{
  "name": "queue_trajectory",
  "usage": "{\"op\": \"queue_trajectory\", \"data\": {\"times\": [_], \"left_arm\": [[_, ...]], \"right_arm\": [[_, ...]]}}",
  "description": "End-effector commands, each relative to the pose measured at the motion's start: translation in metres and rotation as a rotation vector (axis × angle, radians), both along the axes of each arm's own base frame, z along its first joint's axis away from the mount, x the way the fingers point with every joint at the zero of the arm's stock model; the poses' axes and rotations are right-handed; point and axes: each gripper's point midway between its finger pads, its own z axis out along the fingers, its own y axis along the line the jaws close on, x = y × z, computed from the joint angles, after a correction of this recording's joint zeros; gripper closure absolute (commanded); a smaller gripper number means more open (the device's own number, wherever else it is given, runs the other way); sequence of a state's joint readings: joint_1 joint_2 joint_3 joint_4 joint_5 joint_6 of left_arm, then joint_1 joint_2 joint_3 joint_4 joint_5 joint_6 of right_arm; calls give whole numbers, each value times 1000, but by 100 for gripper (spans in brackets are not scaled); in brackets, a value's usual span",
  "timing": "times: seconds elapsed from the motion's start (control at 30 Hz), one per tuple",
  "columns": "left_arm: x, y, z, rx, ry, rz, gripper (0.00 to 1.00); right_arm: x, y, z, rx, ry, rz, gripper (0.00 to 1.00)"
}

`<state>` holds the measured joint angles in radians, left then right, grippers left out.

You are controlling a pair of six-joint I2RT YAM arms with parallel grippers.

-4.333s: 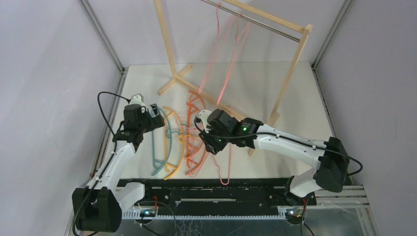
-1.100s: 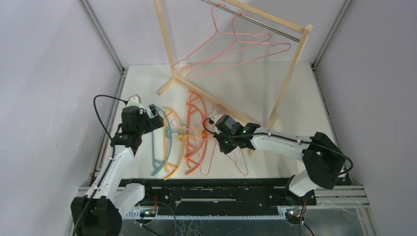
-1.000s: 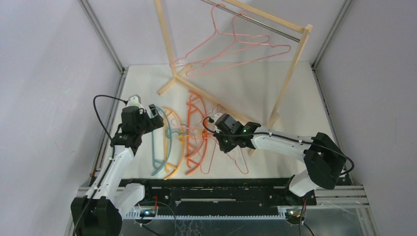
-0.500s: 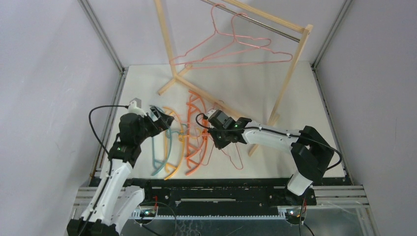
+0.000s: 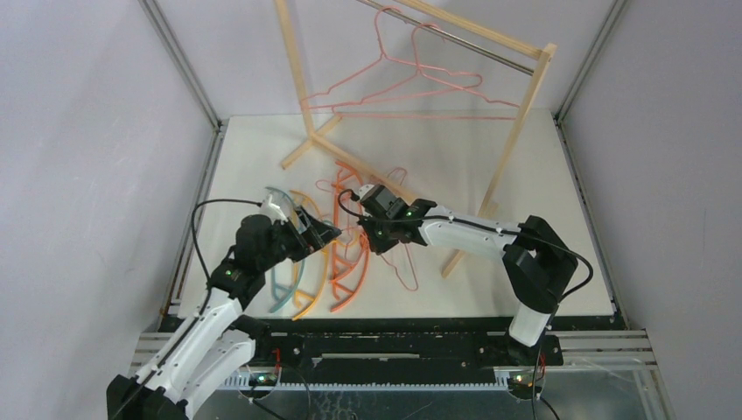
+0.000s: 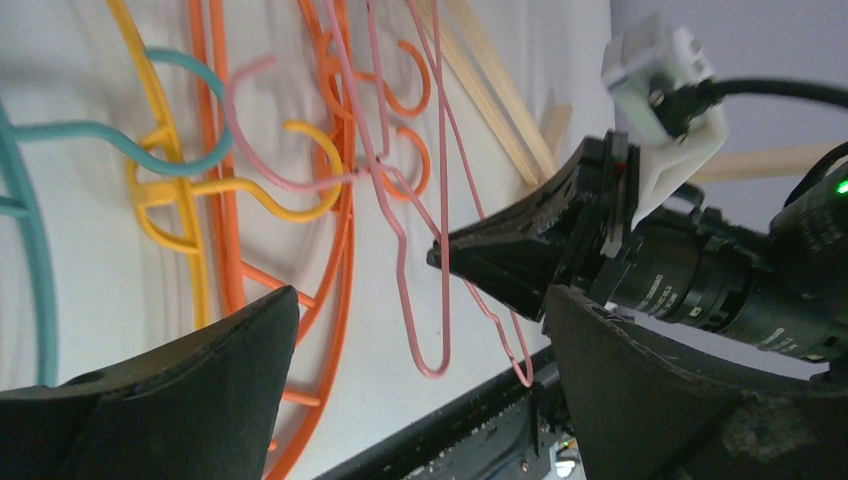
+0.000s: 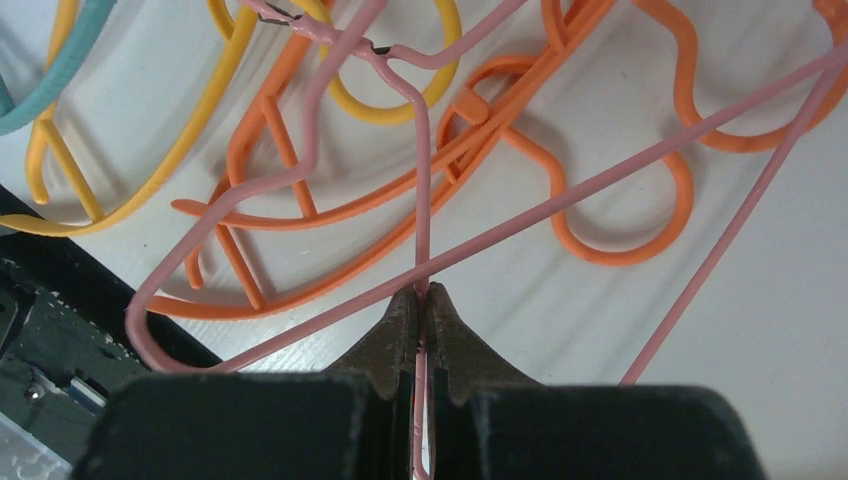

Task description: Organize the hangers

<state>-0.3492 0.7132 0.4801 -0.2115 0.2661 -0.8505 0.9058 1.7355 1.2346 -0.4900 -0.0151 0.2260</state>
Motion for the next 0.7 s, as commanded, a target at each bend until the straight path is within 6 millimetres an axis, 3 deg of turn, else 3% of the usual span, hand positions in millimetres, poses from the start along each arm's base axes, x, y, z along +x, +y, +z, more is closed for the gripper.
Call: {"op": "queue_trajectory", "data": {"times": [0.0,0.33,0.47,0.67], "left_arm": [[7,-15,5,-57,-24,-13,3],[27,-32,-17,-41,-7,-27,5],[24,-46,-28,-52,19,-78,12],[17,-50,-46,-48,46,-102,25]], "right_arm": [[9,26,21,81,-38,15,100],[10,28,15,77,-29,22,100],[14,26,17,81,-32,11,100],[21,21,20,85,-42,-9,100]]}}
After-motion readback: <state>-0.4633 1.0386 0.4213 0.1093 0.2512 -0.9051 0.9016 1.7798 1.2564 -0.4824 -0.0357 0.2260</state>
